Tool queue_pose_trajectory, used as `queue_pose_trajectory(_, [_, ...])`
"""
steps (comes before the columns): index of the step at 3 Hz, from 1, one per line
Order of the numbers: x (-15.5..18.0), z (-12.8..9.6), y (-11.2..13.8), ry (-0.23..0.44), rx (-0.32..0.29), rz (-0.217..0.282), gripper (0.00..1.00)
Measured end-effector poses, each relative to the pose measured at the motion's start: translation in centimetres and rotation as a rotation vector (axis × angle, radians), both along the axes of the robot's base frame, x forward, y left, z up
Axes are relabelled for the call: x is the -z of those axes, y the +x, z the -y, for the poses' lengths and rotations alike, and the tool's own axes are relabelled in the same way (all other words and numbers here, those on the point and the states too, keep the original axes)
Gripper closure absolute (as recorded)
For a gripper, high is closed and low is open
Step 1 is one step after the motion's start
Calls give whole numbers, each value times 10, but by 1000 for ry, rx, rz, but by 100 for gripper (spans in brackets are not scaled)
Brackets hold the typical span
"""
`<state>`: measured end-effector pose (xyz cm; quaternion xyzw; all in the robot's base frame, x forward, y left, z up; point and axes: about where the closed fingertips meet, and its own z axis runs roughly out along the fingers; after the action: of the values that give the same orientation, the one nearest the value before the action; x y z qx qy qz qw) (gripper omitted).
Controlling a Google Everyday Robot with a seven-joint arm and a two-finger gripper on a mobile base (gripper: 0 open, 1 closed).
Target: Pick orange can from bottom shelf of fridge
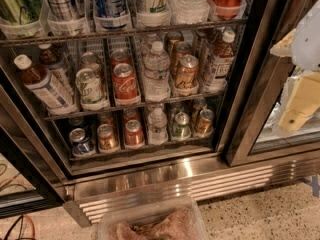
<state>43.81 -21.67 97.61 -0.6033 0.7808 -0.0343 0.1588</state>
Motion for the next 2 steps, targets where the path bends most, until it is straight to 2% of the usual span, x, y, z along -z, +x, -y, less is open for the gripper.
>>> queue_pose_trajectory(1, [0,0,0,0,0,0,0])
queue_pose_trajectory(2, [12,-4,-1,19,30,-8,0])
